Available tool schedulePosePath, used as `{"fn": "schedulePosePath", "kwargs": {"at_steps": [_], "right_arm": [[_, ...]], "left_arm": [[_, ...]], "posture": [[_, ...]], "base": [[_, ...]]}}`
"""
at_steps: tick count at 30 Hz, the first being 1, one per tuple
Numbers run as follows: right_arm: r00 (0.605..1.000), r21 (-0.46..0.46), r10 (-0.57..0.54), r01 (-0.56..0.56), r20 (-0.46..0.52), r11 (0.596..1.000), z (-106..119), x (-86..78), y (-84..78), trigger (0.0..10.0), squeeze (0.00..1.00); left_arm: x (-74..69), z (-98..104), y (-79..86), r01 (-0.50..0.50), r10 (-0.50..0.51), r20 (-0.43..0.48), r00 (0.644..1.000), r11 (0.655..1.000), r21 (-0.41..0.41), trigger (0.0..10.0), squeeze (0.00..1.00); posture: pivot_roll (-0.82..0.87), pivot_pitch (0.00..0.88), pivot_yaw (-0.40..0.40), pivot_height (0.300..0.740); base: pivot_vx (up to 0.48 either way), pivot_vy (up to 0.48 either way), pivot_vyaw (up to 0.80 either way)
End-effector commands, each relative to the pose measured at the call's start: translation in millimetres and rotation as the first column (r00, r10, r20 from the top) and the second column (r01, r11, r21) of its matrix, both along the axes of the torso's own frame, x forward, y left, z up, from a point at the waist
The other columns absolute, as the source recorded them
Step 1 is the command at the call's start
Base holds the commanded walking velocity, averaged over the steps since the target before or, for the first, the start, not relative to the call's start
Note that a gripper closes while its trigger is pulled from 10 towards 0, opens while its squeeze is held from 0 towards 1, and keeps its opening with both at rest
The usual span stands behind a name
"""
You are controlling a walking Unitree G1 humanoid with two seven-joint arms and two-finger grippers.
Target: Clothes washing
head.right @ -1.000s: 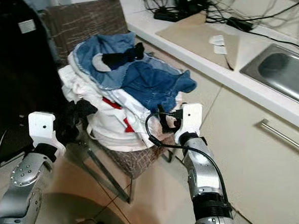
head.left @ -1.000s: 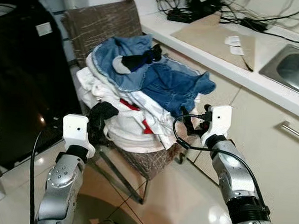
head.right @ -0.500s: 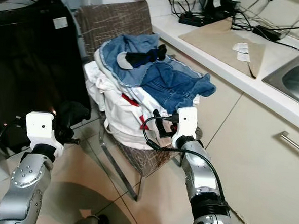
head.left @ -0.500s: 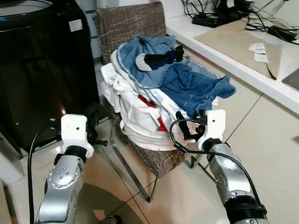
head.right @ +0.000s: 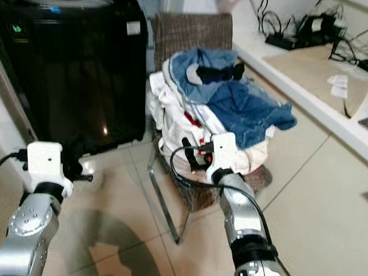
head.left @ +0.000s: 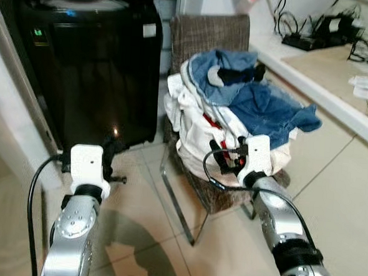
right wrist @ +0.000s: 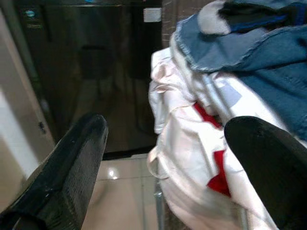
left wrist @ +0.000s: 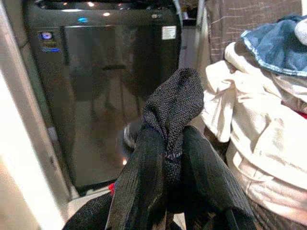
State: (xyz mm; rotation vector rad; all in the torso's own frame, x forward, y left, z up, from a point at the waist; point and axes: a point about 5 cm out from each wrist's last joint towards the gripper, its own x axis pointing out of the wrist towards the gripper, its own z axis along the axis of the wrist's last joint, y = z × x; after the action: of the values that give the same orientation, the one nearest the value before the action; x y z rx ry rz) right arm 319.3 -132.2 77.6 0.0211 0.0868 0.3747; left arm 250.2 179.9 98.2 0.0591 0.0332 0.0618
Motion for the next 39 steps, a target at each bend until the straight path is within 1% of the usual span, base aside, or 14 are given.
{"fn": "schedulePosePath", "kwargs": {"at_steps": [1, 11, 17, 19, 21, 25, 27, 28, 29, 31, 32, 36, 38, 39], "right_arm": [[1.000, -0.007, 0.002, -0.002, 0.015, 1.000, 2.8, 2.1, -1.4, 10.0, 0.00], [1.000, -0.011, 0.011, -0.011, 0.022, 1.000, 1.9, 1.0, -0.1, 10.0, 0.00], [0.999, 0.001, 0.003, -0.003, 0.041, 1.000, 4.3, 1.2, -1.2, 10.0, 0.00], [0.998, 0.011, -0.026, 0.025, 0.065, 1.000, 7.9, 2.2, -4.4, 10.0, 0.00], [0.989, 0.030, -0.091, 0.088, 0.115, 0.996, 16.3, 2.9, -13.5, 10.0, 0.03], [0.985, 0.021, -0.103, 0.101, 0.139, 0.995, 19.7, 1.5, -16.4, 10.0, 0.04], [0.978, 0.001, -0.113, 0.115, 0.172, 0.993, 22.6, -7.4, -24.0, 10.0, 0.07], [0.978, -0.014, -0.107, 0.111, 0.179, 0.994, 21.0, -14.8, -28.2, 10.0, 0.10], [0.979, -0.028, -0.098, 0.104, 0.179, 0.994, 17.8, -21.8, -30.8, 10.0, 0.12], [0.980, -0.037, -0.090, 0.098, 0.177, 0.994, 15.6, -25.7, -32.1, 10.0, 0.12], [0.985, -0.037, -0.079, 0.086, 0.154, 0.996, 11.4, -27.0, -30.9, 10.0, 0.12], [0.989, -0.035, -0.065, 0.070, 0.135, 0.997, 6.9, -24.0, -24.5, 10.0, 0.11], [0.989, -0.040, -0.055, 0.061, 0.134, 0.997, 11.4, -15.4, -18.2, 10.0, 0.03], [0.989, -0.040, -0.055, 0.061, 0.134, 0.997, 11.4, -15.4, -18.2, 10.0, 0.03]], "left_arm": [[2.3, 5.2, -6.5, 0.018, -0.018, 0.016, 1.000, 1.000, -0.003, 0.0, 0.00], [6.3, 5.0, -4.9, 0.012, -0.013, 0.010, 1.000, 1.000, 0.015, 0.0, 0.00], [9.1, 4.1, 1.0, -0.012, 0.012, -0.005, 1.000, 0.997, 0.074, 0.0, 0.00], [9.6, 3.4, 2.3, -0.013, 0.014, -0.010, 1.000, 0.996, 0.088, 0.0, 0.00], [8.3, -1.7, 8.2, -0.010, 0.014, -0.030, 0.999, 0.993, 0.117, 0.0, 0.00], [6.2, -5.6, 12.1, -0.012, 0.018, -0.042, 0.999, 0.991, 0.136, 0.0, 0.00], [1.5, -11.8, 20.0, -0.038, 0.044, -0.064, 0.997, 0.995, 0.096, 0.0, 0.00], [1.5, -10.3, 22.0, -0.050, 0.055, -0.057, 0.997, 0.995, 0.082, 0.0, 0.00], [2.9, -6.8, 21.5, -0.054, 0.057, -0.043, 0.997, 0.996, 0.068, 0.0, 0.00], [4.4, -4.0, 20.5, -0.054, 0.056, -0.032, 0.998, 0.996, 0.064, 0.0, 0.00], [6.1, -1.1, 17.2, -0.044, 0.045, -0.017, 0.999, 0.997, 0.063, 0.0, 0.00], [8.9, 6.7, 9.1, -0.021, 0.019, 0.034, 0.999, 0.998, 0.062, 0.0, 0.00], [12.2, 11.9, 6.4, -0.038, 0.034, 0.050, 0.998, 0.996, 0.076, 0.0, 0.00], [12.2, 11.9, 6.4, -0.038, 0.034, 0.050, 0.998, 0.996, 0.076, 0.0, 0.00]], "posture": [[-0.05, 0.000, -0.021, 0.740], [-0.06, 0.000, -0.018, 0.740], [-0.06, 0.000, -0.021, 0.740], [-0.06, 0.000, -0.021, 0.740], [-0.06, 0.000, -0.021, 0.740], [-0.06, 0.000, -0.021, 0.740], [-0.07, 0.000, -0.021, 0.740], [-0.06, 0.000, -0.025, 0.740], [-0.07, 0.000, -0.026, 0.740], [-0.07, 0.000, -0.027, 0.740], [-0.07, 0.000, -0.027, 0.740], [-0.07, 0.000, -0.024, 0.740], [-0.08, 0.000, -0.023, 0.740], [-0.08, 0.000, -0.023, 0.740]], "base": [[0.000, 0.000, 0.48], [0.000, 0.000, 0.46], [0.000, 0.000, 0.43], [0.000, 0.000, 0.43], [0.000, 0.000, 0.43], [0.000, 0.000, 0.42], [0.000, 0.000, 0.42], [0.000, 0.000, 0.42], [0.000, 0.000, 0.42], [0.000, 0.000, 0.42], [0.000, 0.000, 0.43], [0.000, 0.000, 0.52], [0.476, 0.000, 0.00], [0.472, 0.000, 0.00]]}}
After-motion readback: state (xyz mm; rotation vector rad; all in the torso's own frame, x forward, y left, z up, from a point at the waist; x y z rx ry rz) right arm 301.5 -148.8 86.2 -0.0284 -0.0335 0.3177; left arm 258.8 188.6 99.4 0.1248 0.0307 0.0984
